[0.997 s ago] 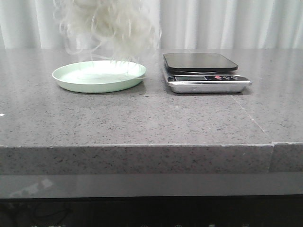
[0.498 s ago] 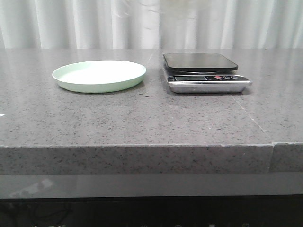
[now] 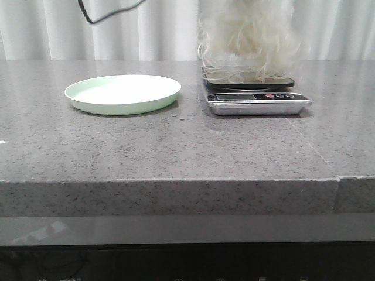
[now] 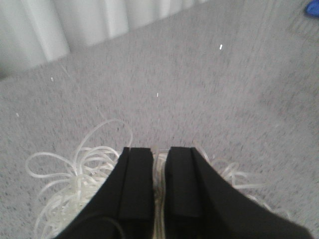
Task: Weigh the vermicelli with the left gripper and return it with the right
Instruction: 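Lift the vermicelli with the left gripper and carry it over the scale, then lower the vermicelli onto the scale, open the left gripper, withdraw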
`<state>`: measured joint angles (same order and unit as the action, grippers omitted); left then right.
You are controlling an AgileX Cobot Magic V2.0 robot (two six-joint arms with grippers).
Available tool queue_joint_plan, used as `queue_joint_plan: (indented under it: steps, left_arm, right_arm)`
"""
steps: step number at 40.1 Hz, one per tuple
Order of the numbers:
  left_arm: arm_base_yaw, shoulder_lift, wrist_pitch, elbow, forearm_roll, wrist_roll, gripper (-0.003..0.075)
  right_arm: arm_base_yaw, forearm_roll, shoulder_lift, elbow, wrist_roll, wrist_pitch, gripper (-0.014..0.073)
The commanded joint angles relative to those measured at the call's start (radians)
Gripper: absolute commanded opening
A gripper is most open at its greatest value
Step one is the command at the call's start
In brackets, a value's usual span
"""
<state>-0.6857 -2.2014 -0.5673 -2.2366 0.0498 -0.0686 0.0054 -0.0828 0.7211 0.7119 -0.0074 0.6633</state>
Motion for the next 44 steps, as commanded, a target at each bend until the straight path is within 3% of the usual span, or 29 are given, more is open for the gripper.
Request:
queue_joint_plan:
  steps: [1,8,12,28,44]
  left_arm:
    - [-0.004,0.053,0.065,-0.045,0.009,0.001,0.0192]
    - [-0.004,0.035,0.017,-0.042,0.016,0.001,0.0379]
    - [-0.004,0.035,0.010,-0.042,0.016,0.001,0.0449]
    - [-0.004,0.162,-0.229,-0.135,0.118,0.001,0.0440]
    - [-0.006,0.416,-0.398,-0.088,0.120,-0.033,0.0438]
  right_arm:
    - [-0.004,-0.002,0.007,0.032,-0.008,-0.058,0.0613]
    - [-0.004,-0.002,0.007,0.032,-0.008,-0.056,0.0613]
    - [-0.004,-0.002,0.007,0.032,-0.008,-0.056,0.0613]
    - [-0.004,-0.002,0.007,0.032,-0.008,-0.056,0.0613]
    - [-0.004,-0.002,0.007,0.032,-0.008,-0.054,0.0613]
